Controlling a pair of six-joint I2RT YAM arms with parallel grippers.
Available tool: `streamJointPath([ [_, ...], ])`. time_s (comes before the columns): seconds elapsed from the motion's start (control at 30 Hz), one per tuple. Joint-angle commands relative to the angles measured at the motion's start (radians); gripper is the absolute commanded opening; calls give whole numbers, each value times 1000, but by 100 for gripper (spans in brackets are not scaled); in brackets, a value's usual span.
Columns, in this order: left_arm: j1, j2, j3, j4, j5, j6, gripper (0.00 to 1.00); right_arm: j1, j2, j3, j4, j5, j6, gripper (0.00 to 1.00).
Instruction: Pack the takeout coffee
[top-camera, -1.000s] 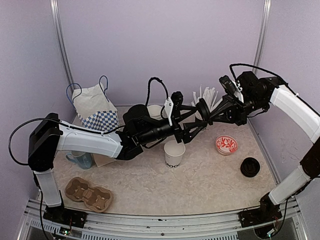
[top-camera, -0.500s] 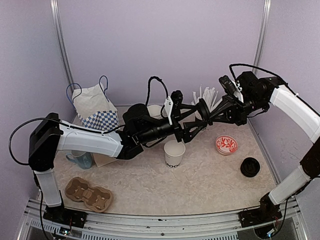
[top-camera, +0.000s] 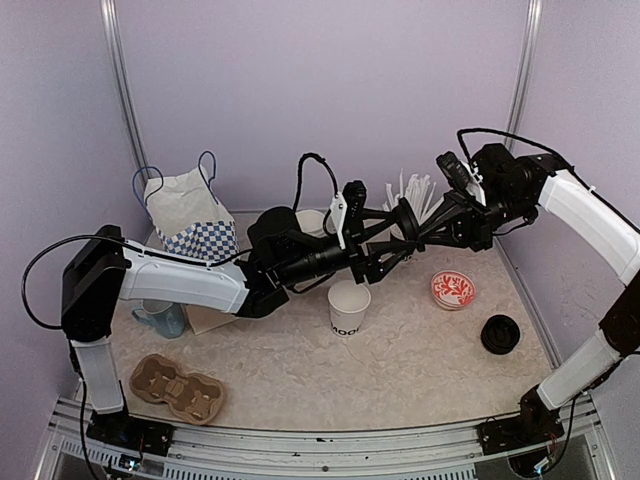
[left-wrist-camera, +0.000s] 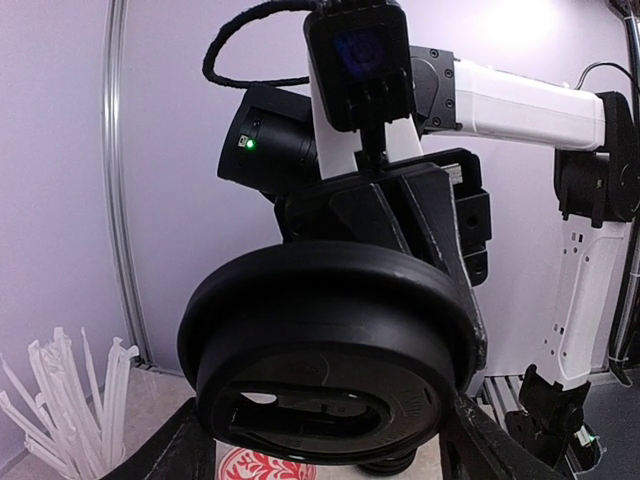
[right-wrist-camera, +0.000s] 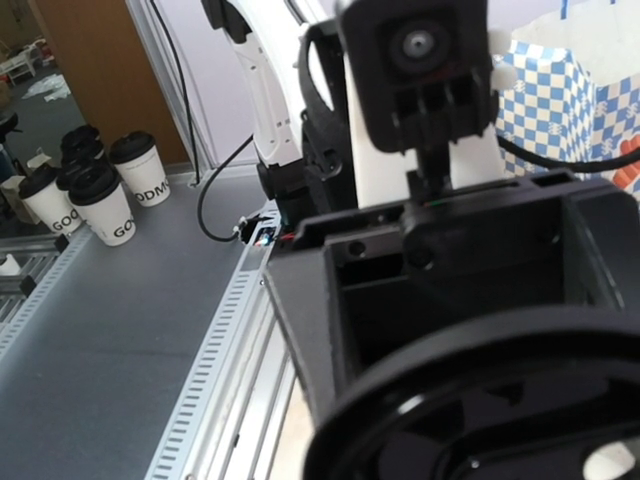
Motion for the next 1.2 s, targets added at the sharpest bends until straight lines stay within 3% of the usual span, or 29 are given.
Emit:
streamJointPath([
  [0.0,11,-21,19,-21,-5,-7,68,16,7,-4,24,16,26,7],
  [0.23,16,-104,-15,-136,-59,3,68,10,-9,2,76,98,81,32],
  [0.37,20,-163,36,-402,-140,-7,68,-15,-41,-32,155,183,129,41],
  [0.57,24,-255,143,-835,-233,-16,68,-4,-97,-294,506,476,290,43],
  [0.8,31,-314,237,-1324,-328,-1,69,68,35,-392,630,712,248,46],
  [1.0,56,-296,316,-1608,-373,6,67,123,176,-366,673,785,118,48],
  [1.17,72,-274,348,-1739,-404,3,67,131,278,-312,652,711,-37,55],
])
